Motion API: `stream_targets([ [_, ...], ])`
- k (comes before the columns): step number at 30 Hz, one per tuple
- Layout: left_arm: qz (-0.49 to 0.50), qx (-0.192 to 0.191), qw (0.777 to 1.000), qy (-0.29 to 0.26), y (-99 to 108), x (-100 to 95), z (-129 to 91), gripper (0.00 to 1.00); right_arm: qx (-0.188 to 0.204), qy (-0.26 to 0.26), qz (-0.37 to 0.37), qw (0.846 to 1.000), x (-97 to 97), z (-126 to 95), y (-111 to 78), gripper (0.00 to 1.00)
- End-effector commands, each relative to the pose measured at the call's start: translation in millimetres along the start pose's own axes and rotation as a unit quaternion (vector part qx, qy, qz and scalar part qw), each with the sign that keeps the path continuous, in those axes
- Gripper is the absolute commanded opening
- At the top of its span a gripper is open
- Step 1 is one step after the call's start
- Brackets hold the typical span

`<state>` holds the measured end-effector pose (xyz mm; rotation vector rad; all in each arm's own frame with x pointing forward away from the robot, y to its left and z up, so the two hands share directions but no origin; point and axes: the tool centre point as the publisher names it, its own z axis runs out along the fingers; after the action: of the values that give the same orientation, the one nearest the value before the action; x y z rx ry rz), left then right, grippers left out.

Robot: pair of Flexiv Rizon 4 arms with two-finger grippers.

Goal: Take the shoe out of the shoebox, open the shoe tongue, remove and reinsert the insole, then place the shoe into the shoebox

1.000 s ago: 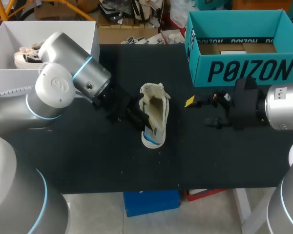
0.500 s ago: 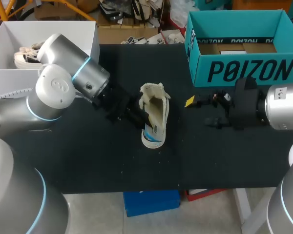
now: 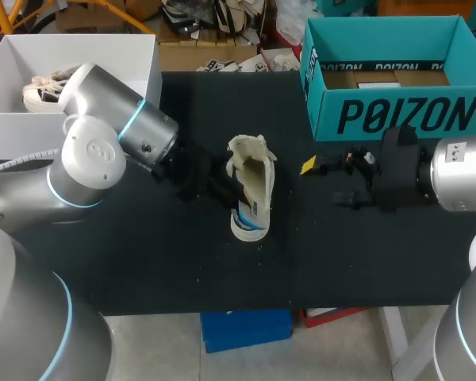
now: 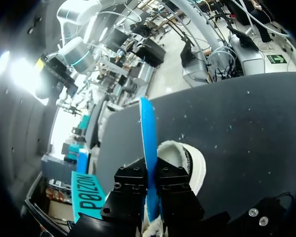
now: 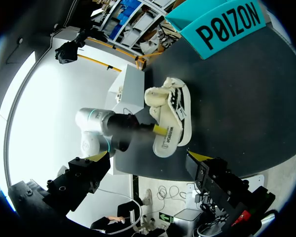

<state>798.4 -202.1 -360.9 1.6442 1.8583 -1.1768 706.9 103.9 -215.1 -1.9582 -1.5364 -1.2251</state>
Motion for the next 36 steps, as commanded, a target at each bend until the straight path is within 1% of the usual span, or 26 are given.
stream_targets([
  [1,-0.002,-0.006,1.0,-0.001,7,-0.4,4,0.0,0.0,0.0,0.0,1.0,0.4,0,-0.2,1.0],
  [14,-0.019,-0.026,0.999,-0.001,25,3.7,6,0.0,0.0,0.0,0.0,1.0,0.4,0,-0.2,1.0],
  [18,-0.026,-0.038,0.999,0.001,29,4.5,6,0.0,0.0,0.0,0.0,1.0,0.4,0,-0.2,1.0],
  [27,-0.04,-0.06,0.997,0.01,34,5.5,4,0.0,0.0,0.0,0.0,1.0,0.4,0,-0.2,1.0],
  [28,-0.04,-0.06,0.997,0.01,33,4.7,3,0.07,0.0,0.0,0.0,1.0,0.4,0,-0.2,1.0],
  [29,-0.039,-0.061,0.997,0.009,31,3.4,2,0.27,0.0,0.0,0.0,1.0,0.4,0,-0.2,1.0],
  [30,-0.038,-0.06,0.997,0.007,29,2.0,2,0.4,0.0,0.0,0.0,1.0,0.4,0,-0.2,1.0],
  [31,-0.037,-0.058,0.998,0.004,27,0.2,1,0.45,0.0,0.0,0.0,1.0,0.4,0,-0.2,1.0],
  [32,-0.037,-0.056,0.998,0.002,25,-1.4,0,0.48,0.0,0.0,0.0,1.0,0.4,0,-0.2,1.0],
  [34,-0.036,-0.054,0.998,0.0,23,-2.6,-1,0.48,0.0,0.0,0.0,1.0,0.4,0,-0.2,1.0],
  [36,-0.033,-0.047,0.998,-0.007,15,-6.5,-4,0.47,0.0,0.0,0.0,1.0,0.4,0,-0.2,1.0],
])
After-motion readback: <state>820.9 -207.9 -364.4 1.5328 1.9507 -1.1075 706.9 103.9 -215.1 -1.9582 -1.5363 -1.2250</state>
